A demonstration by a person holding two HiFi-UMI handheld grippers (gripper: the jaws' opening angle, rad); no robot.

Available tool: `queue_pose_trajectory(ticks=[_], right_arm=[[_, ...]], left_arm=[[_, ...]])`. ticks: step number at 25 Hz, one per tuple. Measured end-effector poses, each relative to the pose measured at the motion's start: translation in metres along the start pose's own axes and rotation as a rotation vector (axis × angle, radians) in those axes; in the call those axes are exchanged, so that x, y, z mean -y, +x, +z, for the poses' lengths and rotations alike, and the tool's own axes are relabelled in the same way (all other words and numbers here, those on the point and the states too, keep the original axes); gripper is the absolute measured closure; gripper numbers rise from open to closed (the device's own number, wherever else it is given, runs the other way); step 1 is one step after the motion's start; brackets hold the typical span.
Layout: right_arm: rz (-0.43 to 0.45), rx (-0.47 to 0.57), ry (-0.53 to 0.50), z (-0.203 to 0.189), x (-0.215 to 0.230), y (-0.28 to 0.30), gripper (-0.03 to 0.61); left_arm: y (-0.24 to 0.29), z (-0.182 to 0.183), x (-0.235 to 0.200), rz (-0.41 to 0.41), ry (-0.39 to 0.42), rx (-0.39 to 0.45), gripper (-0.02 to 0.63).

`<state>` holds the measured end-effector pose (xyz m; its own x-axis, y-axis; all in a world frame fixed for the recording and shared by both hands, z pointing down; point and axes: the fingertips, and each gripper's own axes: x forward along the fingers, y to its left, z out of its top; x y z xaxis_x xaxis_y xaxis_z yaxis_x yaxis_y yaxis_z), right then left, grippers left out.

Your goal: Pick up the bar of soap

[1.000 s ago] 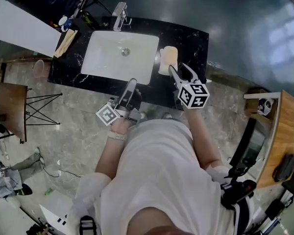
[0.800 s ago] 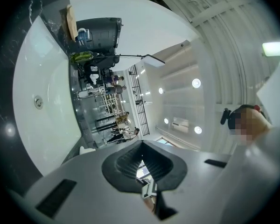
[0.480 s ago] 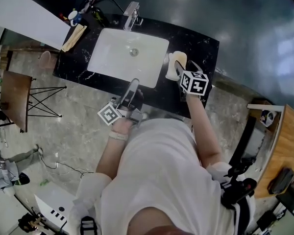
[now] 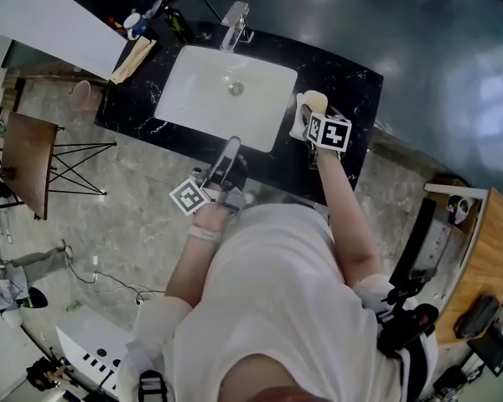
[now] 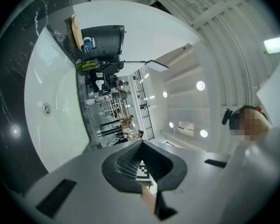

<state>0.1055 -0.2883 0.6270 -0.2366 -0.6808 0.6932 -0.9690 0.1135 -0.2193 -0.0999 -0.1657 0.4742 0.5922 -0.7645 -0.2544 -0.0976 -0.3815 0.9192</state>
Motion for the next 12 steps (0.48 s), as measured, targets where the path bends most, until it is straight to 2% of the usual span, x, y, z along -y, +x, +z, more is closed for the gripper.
queue_pose_trajectory(ticks=[6, 12], right_arm=[[-0.061, -0.008, -0.058, -0.002, -0.002, 0.008, 0.288], [-0.116, -0.027, -0.058, -0.006, 0.006, 0.013, 0.29]], left_arm=[[0.0, -0.001, -0.001, 0.0, -0.012, -0.007, 0.607], [0.0, 0.003, -0.005, 0.008, -0.025, -0.002, 0.607]])
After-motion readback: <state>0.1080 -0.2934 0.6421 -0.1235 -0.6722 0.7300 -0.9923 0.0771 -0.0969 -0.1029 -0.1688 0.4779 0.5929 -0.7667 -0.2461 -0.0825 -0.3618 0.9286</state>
